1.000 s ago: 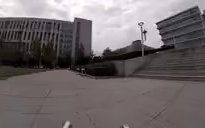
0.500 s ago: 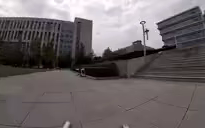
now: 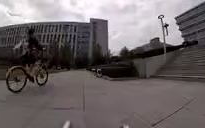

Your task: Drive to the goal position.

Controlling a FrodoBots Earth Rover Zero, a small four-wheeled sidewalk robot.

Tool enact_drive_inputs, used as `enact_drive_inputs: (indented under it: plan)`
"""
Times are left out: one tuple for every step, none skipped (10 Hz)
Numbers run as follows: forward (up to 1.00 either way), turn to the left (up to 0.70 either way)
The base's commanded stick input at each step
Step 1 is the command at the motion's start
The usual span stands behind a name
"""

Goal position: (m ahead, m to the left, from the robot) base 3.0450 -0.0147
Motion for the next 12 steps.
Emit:
enact_drive_inputs:
  plan:
    - [0.70,0.06]
    - [0.70,0.00]
    - [0.70,0.00]
    - [0.70,0.00]
    - [0.70,0.00]
    - [0.70,0.00]
    - [0.70,0.00]
    - [0.70,0.00]
    - [0.70,0.00]
    - [0.70,0.00]
    - [0.70,0.00]
    - [0.70,-0.03]
